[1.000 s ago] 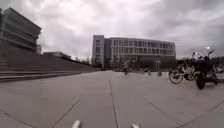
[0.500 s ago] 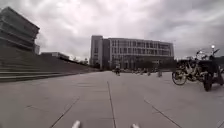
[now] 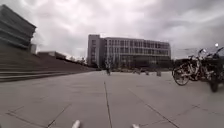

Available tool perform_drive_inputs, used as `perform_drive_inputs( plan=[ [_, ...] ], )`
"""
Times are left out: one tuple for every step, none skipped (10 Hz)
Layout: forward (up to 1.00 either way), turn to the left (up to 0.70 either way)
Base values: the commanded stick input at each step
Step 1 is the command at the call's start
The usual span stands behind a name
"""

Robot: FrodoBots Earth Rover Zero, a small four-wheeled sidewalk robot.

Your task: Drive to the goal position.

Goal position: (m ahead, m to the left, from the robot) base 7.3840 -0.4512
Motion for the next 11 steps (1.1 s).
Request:
perform_drive_inputs(
  plan=[
    [0.70, -0.01],
    [0.70, -0.01],
    [0.70, -0.01],
    [0.70, -0.17],
    [0.70, -0.22],
    [0.70, -0.21],
    [0.70, -0.17],
    [0.70, -0.28],
    [0.70, -0.04],
    [0.70, -0.05],
    [0.70, -0.17]
  ],
)
